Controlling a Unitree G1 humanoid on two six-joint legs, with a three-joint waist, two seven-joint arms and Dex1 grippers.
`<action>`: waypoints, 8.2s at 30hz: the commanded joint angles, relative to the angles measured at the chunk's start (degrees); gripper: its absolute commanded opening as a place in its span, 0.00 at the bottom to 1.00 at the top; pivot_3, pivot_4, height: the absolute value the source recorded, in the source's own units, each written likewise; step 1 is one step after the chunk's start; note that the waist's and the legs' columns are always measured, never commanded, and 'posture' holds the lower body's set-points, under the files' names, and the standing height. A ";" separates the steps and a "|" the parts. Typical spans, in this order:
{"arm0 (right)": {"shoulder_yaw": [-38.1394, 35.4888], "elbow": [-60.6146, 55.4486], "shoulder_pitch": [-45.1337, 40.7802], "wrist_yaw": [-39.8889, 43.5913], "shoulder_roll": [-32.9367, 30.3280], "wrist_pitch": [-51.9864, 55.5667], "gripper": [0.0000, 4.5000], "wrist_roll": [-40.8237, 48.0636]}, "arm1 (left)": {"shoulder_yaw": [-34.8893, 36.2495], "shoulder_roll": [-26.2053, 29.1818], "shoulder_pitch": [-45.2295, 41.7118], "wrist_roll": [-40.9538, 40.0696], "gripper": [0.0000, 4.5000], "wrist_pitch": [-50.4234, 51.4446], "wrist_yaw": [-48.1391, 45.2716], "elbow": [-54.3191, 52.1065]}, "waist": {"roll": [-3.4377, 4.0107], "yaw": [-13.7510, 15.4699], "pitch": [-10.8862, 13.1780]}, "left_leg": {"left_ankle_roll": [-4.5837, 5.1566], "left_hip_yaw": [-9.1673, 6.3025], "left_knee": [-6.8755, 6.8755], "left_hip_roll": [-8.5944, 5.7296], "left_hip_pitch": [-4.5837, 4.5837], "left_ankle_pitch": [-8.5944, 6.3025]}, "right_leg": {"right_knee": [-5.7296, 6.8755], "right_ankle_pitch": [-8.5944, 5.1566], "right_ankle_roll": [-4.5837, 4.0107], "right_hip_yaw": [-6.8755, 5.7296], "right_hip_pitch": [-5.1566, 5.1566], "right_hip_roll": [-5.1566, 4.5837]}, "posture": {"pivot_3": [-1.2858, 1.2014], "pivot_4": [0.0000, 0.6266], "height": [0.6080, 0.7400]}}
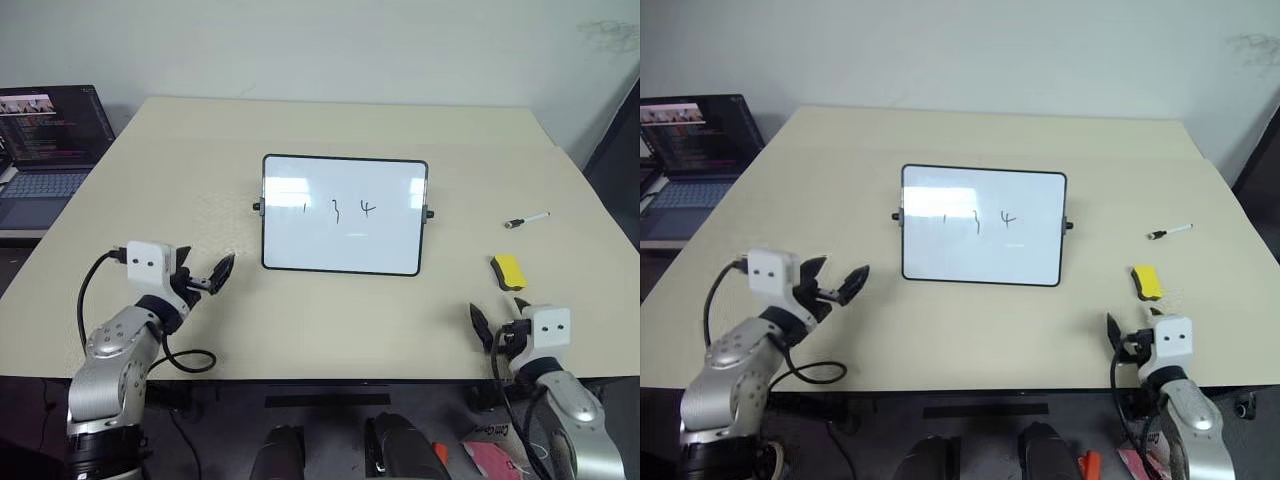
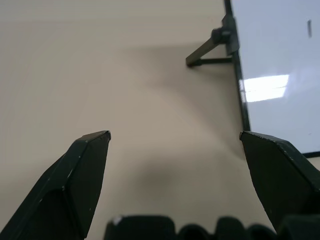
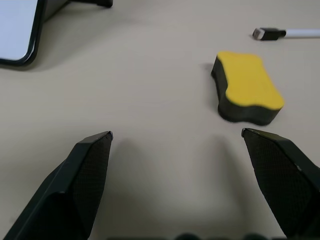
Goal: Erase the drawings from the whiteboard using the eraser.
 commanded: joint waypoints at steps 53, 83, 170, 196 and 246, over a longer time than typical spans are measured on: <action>4.07 -25.88 -5.19 -3.18 -1.24 23.12 0.99 8.77 | -9.82 25.60 -25.21 -18.66 1.00 18.80 -48.23 1.32 | 0.01 -0.20 0.01 | 0.01 0.00 -0.09 0.02 -0.34 0.01 | 0.21 0.01 0.08 -0.08 -0.44 0.03 | 0.52 0.24 1.00; -5.93 3.36 -22.55 -9.59 -1.93 23.51 0.99 3.80 | -18.57 18.71 -34.67 -13.15 1.00 14.42 -51.31 4.49 | 0.09 -0.24 0.06 | 0.05 0.00 0.02 -0.03 -0.57 0.02 | 0.29 0.07 0.28 -0.04 -0.57 0.05 | 0.52 0.24 1.00; -5.29 -10.21 -20.28 -1.06 -10.55 30.65 0.28 8.90 | -12.10 20.38 -28.19 -13.43 1.00 18.99 -40.63 0.54 | 0.19 -0.23 0.07 | 0.09 -0.04 0.05 -0.03 -0.53 0.05 | 0.36 0.10 0.28 -0.06 -0.54 0.05 | 0.52 0.24 1.00; 28.29 -14.09 -47.43 6.80 -9.36 27.88 0.28 -0.15 | -11.95 23.81 -27.66 -1.51 1.00 15.33 -32.59 14.05 | 0.17 -0.37 0.07 | 0.09 -0.11 0.78 -0.05 -0.53 0.05 | 1.04 0.11 0.27 -0.11 -0.58 0.07 | 0.52 0.24 1.00; 32.44 55.39 -80.51 9.69 12.10 7.91 0.28 -22.47 | -12.00 25.44 -22.56 -1.36 1.00 12.21 -39.88 12.13 | 0.22 -1.80 0.11 | 0.35 -0.26 0.82 -0.06 -0.44 0.26 | 1.21 0.33 0.11 -0.20 -0.56 0.08 | 0.52 0.24 1.00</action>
